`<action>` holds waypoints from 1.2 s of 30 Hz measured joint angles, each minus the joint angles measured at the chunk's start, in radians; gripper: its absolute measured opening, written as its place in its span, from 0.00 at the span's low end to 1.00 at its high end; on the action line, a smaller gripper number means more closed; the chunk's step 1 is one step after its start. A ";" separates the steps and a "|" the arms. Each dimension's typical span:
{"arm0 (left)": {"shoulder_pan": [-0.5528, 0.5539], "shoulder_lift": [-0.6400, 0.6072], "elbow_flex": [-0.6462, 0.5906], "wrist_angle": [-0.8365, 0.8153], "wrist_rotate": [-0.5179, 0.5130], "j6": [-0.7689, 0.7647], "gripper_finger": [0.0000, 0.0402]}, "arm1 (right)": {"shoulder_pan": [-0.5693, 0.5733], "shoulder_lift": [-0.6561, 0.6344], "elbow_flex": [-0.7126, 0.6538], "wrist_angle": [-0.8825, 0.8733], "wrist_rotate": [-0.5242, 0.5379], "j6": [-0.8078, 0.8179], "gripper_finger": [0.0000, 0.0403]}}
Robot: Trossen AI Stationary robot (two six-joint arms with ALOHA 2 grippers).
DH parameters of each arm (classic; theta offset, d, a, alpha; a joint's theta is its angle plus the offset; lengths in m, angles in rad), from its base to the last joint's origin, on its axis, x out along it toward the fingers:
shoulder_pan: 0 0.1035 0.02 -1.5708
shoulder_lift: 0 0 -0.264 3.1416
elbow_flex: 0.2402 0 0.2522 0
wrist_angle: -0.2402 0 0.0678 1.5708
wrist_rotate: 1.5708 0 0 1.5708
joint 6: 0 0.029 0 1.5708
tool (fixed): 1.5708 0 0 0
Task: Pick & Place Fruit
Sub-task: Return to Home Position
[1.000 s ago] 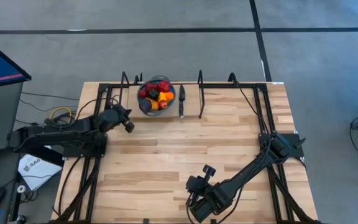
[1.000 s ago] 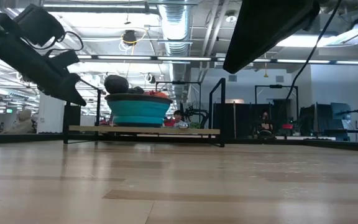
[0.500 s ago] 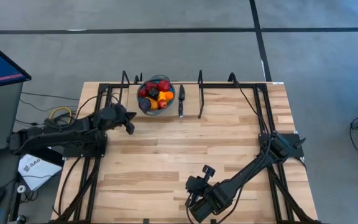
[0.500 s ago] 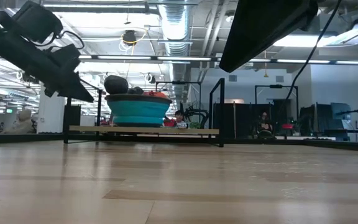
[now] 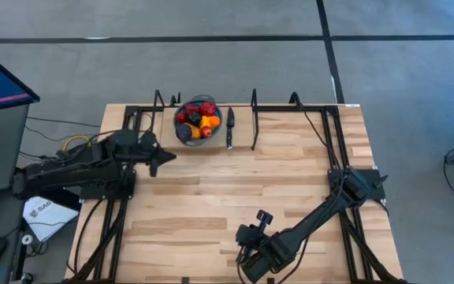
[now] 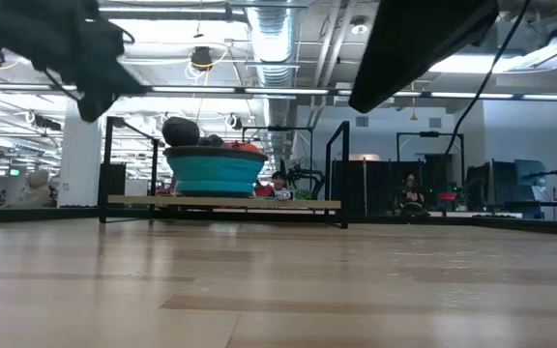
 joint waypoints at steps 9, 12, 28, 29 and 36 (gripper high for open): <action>-0.309 -0.155 0.005 0.054 0.017 -0.007 0.00 | 0.037 -0.001 0.000 -0.009 -0.018 -0.060 0.00; -0.519 -0.210 -0.068 0.192 -0.231 0.040 0.00 | 0.043 -0.034 -0.028 -0.008 0.008 -0.059 0.00; -0.757 -0.383 -0.172 0.328 -0.610 0.376 0.00 | 0.008 -0.640 -0.721 0.893 0.144 -0.416 0.00; -0.728 -0.414 -0.172 0.290 -0.605 0.371 0.00 | 0.012 -0.659 -0.742 0.950 0.144 -0.458 0.00; -0.535 -0.468 -0.181 0.195 -0.444 0.334 0.00 | 0.038 -0.741 -0.782 0.945 0.140 -0.644 0.00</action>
